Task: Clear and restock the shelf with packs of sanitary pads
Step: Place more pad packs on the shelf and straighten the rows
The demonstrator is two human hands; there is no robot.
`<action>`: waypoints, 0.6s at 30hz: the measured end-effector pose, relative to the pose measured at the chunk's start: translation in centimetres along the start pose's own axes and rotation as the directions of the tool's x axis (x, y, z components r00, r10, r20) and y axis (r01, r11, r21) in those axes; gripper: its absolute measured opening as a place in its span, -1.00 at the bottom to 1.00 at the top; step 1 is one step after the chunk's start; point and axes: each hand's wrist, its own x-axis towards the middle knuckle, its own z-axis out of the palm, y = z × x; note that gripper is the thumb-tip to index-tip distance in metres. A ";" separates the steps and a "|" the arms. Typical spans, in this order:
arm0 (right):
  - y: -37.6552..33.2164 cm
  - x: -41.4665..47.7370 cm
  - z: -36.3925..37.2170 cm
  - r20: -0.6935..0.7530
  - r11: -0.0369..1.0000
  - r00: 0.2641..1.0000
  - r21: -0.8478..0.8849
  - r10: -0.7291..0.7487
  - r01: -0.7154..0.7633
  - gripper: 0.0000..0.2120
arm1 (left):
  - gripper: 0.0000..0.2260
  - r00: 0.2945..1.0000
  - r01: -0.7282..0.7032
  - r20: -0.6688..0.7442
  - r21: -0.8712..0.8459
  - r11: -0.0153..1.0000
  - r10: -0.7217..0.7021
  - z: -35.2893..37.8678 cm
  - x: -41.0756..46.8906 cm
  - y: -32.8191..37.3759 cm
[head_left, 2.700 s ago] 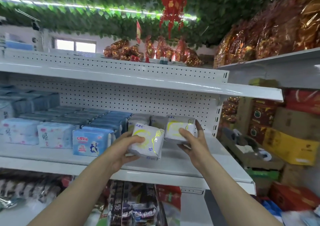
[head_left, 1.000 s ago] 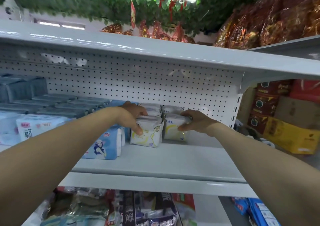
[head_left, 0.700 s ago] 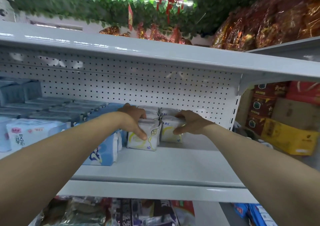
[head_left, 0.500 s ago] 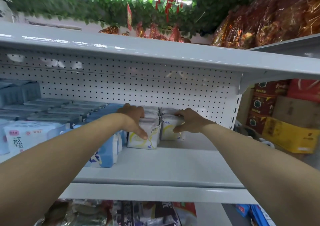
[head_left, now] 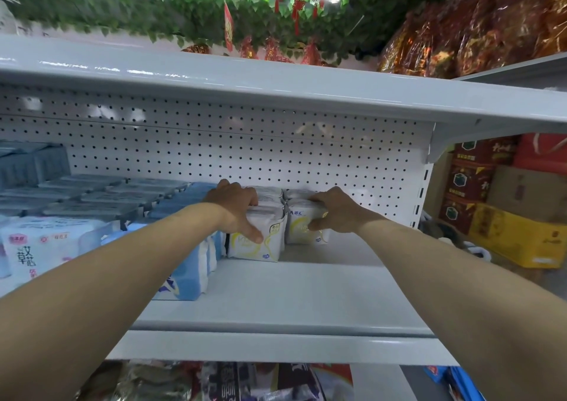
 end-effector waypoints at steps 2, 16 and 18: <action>0.1 0.0 0.1 -0.006 1.000 1.000 0.006 -0.002 0.002 -0.02 | -0.27 1.000 0.005 0.003 0.003 1.000 -0.005 0.0 0.0 0.1; -2.1 -2.6 -0.1 -0.055 0.998 0.998 -0.054 0.038 -0.041 -0.28 | -0.27 1.000 0.012 0.003 0.059 0.998 -0.012 0.0 -0.2 0.3; -2.7 -3.1 -0.1 -0.060 0.995 0.996 -0.077 0.059 -0.064 -0.29 | -0.28 1.000 0.004 0.009 0.067 0.998 -0.004 0.0 -0.2 0.3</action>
